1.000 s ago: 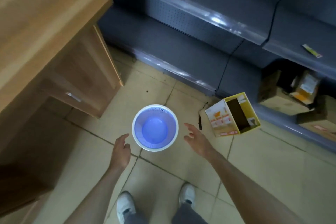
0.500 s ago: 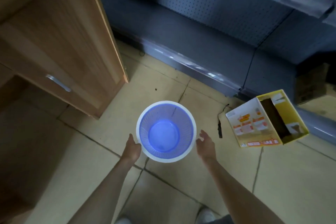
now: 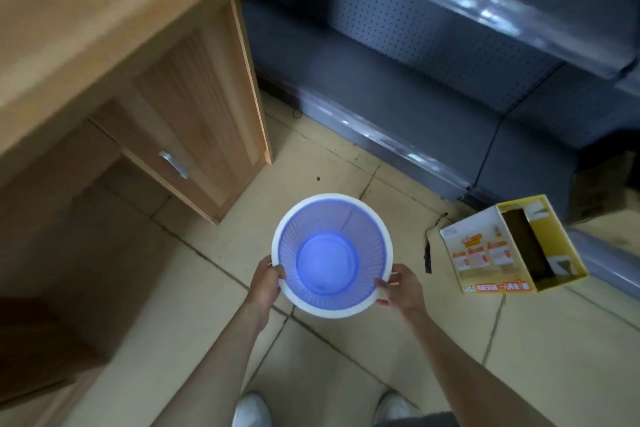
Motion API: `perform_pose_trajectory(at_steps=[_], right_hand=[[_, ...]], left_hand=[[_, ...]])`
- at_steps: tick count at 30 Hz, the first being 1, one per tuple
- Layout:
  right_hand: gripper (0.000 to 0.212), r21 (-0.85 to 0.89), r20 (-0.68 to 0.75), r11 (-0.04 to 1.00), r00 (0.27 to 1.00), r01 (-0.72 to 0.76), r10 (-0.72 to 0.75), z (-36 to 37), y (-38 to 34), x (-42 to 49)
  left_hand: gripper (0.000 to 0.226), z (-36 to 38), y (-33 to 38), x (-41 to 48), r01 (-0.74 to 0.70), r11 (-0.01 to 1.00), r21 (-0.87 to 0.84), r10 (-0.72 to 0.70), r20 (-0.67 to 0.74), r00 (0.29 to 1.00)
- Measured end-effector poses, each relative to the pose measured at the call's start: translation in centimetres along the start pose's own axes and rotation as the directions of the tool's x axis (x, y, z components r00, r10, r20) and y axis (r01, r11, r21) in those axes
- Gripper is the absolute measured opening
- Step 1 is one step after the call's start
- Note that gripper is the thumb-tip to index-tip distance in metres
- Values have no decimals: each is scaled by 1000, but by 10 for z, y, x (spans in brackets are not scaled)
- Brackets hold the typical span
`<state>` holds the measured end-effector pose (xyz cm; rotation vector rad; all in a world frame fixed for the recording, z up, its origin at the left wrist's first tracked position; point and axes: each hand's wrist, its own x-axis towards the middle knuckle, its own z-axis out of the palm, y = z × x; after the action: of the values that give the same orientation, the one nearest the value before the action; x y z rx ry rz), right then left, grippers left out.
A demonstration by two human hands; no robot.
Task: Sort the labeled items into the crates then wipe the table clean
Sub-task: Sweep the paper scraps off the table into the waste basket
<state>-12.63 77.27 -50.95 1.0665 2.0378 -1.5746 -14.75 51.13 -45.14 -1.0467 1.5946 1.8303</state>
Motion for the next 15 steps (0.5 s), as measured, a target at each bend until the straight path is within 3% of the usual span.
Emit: perform_pose_trajectory(at_steps=[4,6,8,9,15], right_hand=[[24,52,74,999,997,13,-17,-16,-51,-72],[25,109,150,993,987,35,-51,-20,-83,-111],[40,112,217,992,973,50,-73,-22,-118,-151],[43,106,238,993,968,55,-79,-21,-132,-167],[30,136,259,987,959,81,-114,-2,-178,-225]], left_hand=[[45,-19,39,-71,5,1000,-3,-5,-20,1000],[36,-29,59,-105,-30,999,-22,29,-48,998],[25,-42,79,-138,-60,998,-23,58,-83,995],[28,-48,87,-150,-70,997,-31,67,-96,993],[18,-92,116,-198,-127,992,14,127,-202,971]])
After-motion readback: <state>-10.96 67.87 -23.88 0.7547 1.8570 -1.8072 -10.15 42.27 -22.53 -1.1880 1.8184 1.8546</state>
